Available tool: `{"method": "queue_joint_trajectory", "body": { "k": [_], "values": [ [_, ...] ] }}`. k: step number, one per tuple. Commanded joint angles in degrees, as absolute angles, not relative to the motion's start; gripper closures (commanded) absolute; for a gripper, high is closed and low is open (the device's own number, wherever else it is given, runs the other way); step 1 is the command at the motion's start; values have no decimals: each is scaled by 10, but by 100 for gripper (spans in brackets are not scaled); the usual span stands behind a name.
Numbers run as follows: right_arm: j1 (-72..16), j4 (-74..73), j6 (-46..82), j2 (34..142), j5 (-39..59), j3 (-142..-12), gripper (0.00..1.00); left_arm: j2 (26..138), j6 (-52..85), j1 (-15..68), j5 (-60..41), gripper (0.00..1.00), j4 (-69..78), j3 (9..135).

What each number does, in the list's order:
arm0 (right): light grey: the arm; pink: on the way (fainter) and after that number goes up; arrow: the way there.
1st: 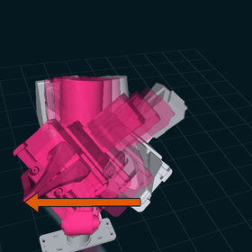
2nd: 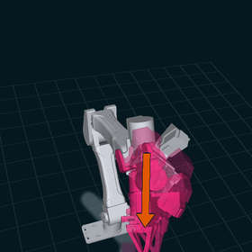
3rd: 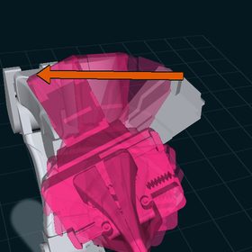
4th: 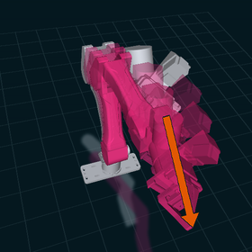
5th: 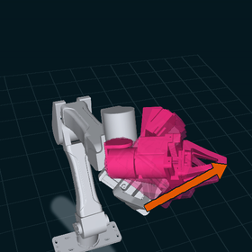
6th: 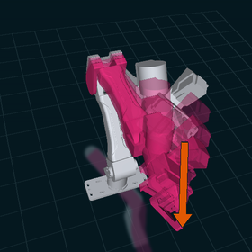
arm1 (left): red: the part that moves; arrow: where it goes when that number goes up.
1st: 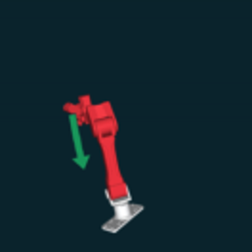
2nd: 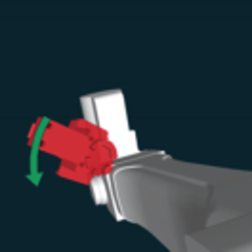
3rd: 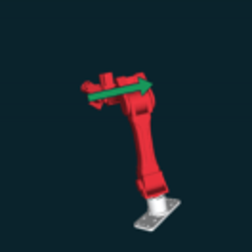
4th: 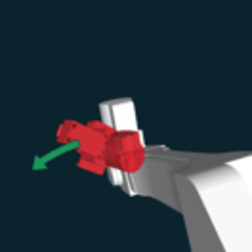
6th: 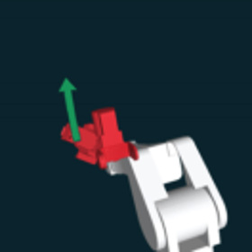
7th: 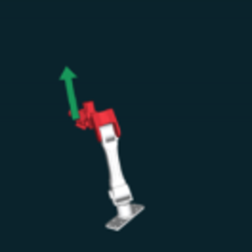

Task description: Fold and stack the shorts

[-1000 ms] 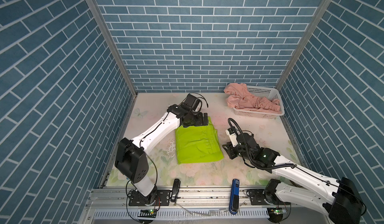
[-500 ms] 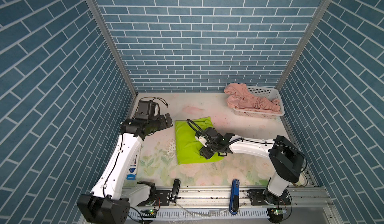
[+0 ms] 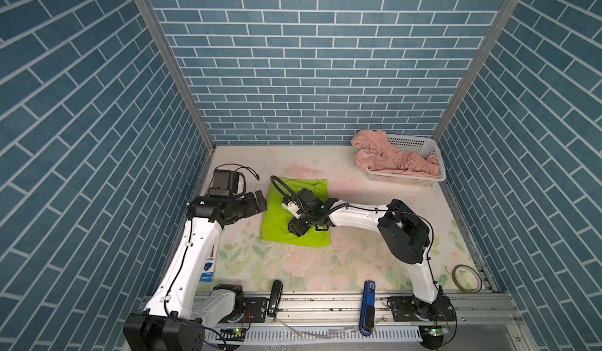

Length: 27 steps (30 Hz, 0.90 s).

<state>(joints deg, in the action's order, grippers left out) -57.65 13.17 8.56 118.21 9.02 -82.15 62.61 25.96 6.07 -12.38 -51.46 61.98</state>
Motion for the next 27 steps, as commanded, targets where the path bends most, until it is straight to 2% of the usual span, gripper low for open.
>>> {"method": "queue_joint_trajectory", "body": {
  "k": [1,4,8,13,16,21,27],
  "values": [
    [-563,106,92,1082,94,-775,36,641,270,76,-146,0,-480,606],
    [-546,80,113,973,63,-675,35,674,280,131,-133,0,-450,608],
    [-511,64,152,813,9,-540,32,762,281,247,-68,0,-422,642],
    [-481,110,189,614,-73,-418,27,896,289,336,-3,0,-439,710],
    [-473,148,205,513,-114,-369,24,962,305,386,-13,0,-432,746],
    [-463,205,223,410,-147,-329,23,1065,319,453,0,0,-472,817],
    [-458,210,221,385,-148,-310,21,1101,336,474,-23,0,-450,801]
  ]
}}
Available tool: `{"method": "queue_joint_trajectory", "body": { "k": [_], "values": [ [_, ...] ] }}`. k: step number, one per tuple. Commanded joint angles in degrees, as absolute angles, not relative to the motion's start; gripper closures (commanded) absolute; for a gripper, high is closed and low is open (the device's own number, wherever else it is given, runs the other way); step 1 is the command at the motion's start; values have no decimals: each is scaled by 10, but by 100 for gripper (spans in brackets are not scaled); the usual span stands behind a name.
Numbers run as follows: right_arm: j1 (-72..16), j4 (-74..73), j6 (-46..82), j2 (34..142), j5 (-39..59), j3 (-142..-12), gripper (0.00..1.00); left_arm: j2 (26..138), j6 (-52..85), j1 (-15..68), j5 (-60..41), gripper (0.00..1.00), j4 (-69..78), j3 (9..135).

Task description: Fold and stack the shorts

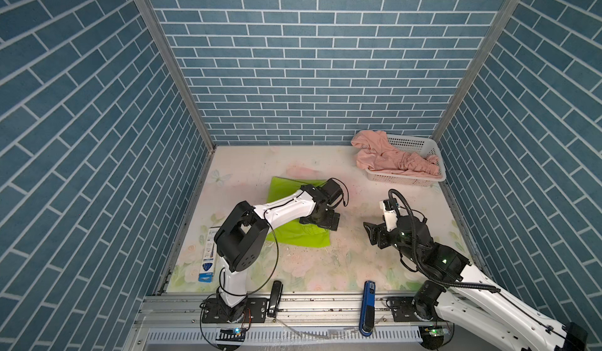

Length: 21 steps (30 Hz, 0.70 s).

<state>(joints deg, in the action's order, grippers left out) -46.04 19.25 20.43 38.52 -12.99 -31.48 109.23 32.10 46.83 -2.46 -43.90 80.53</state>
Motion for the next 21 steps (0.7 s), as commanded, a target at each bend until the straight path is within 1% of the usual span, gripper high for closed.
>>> {"method": "queue_joint_trajectory", "body": {
  "k": [1,3,5,8,10,16,21],
  "values": [
    [-457,210,220,391,-148,-312,21,1109,337,476,-16,0,-458,803],
    [-456,203,217,405,-140,-314,21,1123,334,477,2,0,-478,806],
    [-456,194,215,417,-133,-316,21,1130,321,476,51,0,-512,809],
    [-455,177,212,431,-126,-317,21,1129,305,457,114,0,-547,807],
    [-454,163,209,444,-116,-319,21,1125,293,439,139,0,-550,801],
    [-452,134,196,504,-98,-338,21,1131,256,387,144,0,-500,792],
    [-451,120,184,541,-88,-360,21,1142,213,283,135,0,-463,805]
  ]
}}
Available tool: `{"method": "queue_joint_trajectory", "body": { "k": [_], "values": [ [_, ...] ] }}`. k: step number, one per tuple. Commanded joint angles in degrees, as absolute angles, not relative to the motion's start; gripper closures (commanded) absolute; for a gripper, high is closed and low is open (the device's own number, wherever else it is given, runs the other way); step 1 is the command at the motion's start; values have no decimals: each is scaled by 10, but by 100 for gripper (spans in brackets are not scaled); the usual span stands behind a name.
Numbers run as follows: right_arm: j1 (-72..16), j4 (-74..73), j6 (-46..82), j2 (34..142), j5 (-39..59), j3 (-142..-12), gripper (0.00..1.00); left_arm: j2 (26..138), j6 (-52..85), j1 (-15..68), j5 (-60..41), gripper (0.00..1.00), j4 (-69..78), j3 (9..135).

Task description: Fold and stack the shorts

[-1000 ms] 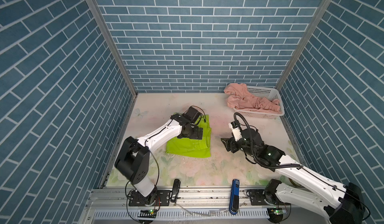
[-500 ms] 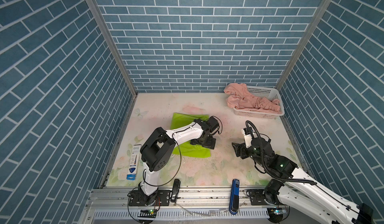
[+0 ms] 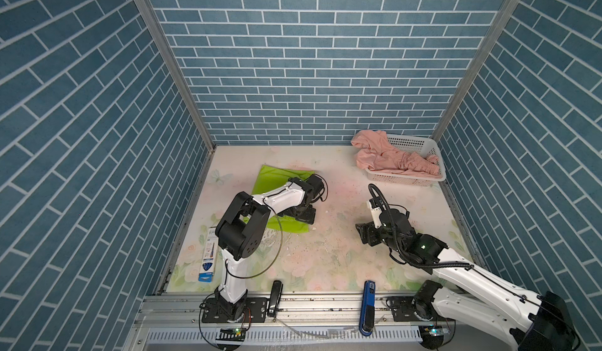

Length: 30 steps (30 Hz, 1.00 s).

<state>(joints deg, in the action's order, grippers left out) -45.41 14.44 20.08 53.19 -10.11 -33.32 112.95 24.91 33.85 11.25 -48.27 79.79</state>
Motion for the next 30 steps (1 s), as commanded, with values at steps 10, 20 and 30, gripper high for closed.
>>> {"method": "queue_joint_trajectory", "body": {
  "k": [10,20,30],
  "values": [
    [-437,127,164,578,-68,-404,20,1253,143,158,166,0,-495,954],
    [-378,197,130,630,-74,-509,19,1294,129,91,168,0,-508,1027],
    [-226,307,86,773,-38,-712,16,1260,110,80,160,0,-553,1094]
  ]
}}
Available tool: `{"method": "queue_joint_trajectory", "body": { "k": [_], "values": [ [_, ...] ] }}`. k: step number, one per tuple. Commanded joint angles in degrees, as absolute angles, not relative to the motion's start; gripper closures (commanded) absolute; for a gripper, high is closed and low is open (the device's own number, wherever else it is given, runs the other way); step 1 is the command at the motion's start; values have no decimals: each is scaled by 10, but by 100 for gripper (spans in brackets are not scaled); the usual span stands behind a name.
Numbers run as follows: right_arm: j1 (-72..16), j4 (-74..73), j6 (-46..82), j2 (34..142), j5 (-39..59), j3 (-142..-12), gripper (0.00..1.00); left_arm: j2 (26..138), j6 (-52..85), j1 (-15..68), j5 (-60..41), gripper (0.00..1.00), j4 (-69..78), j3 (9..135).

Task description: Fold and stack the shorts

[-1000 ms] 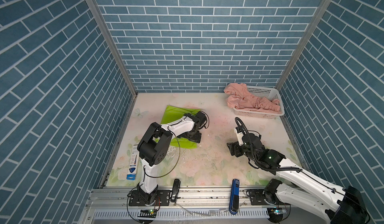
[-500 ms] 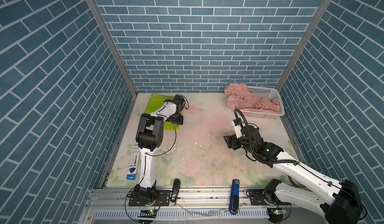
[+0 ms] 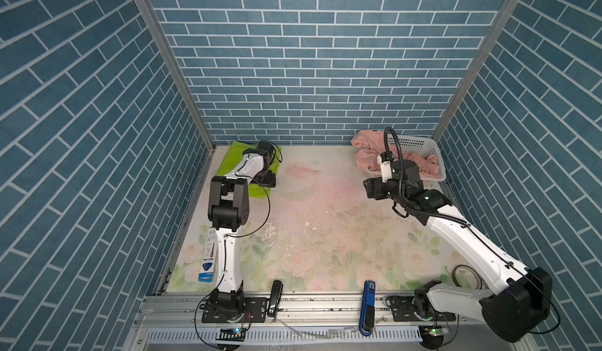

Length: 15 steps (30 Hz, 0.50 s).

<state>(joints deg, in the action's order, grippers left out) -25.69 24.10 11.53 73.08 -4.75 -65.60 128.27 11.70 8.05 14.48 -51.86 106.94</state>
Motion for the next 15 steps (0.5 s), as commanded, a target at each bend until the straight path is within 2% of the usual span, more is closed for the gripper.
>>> {"method": "queue_joint_trajectory", "body": {
  "k": [1,6,9,15],
  "values": [
    [-211,317,84,792,-41,-734,16,1241,110,80,157,0,-552,1086],
    [-147,333,45,916,-29,-838,16,1092,119,80,85,0,-514,1008],
    [-112,388,30,1017,-93,-933,16,1016,145,80,20,0,-508,963],
    [-58,465,27,1171,-128,-1111,15,902,166,80,-85,0,-479,873]
  ]
}}
